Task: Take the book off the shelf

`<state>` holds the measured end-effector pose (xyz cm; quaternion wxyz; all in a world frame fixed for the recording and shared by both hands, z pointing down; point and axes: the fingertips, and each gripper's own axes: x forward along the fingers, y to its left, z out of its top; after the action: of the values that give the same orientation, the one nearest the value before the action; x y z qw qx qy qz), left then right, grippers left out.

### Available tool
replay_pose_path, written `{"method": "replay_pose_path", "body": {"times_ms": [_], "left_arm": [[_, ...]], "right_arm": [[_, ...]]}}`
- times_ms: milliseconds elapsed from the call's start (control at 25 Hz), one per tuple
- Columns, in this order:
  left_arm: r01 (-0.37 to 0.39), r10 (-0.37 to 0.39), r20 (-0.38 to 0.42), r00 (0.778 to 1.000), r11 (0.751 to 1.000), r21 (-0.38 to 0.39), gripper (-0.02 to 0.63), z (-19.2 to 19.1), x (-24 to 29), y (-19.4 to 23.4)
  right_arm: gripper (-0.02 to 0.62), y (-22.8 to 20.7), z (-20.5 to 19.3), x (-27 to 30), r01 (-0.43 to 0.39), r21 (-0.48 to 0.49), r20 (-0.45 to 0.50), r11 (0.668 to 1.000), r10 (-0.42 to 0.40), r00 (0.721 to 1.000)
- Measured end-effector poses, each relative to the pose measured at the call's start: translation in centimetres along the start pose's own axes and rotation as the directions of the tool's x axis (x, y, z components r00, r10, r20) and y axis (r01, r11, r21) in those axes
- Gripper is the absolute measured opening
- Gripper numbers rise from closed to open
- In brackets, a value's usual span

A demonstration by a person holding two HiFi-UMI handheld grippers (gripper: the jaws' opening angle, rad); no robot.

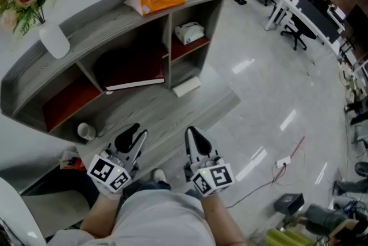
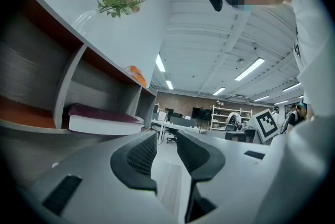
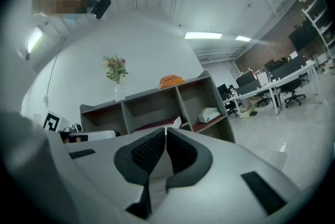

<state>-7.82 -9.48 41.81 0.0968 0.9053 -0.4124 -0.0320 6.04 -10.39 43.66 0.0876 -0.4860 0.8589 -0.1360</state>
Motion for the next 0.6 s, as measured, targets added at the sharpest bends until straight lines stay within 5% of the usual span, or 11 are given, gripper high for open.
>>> {"method": "replay_pose_path", "body": {"times_ms": [320,600], "left_arm": [[0.036,-0.036,-0.019,0.999,0.999,0.004,0.126,0.4,0.2,3.7],[-0.011,0.011,-0.019,1.0,1.0,0.003,0.126,0.7,-0.1,5.6]], "right_arm": [[0.021,-0.9,-0.6,5.7,0.002,0.28,0.048,0.96,-0.016,0.999],[0.023,-1.9,-0.4,9.2,-0.064,0.534,0.095,0.843,0.015,0.995]]}}
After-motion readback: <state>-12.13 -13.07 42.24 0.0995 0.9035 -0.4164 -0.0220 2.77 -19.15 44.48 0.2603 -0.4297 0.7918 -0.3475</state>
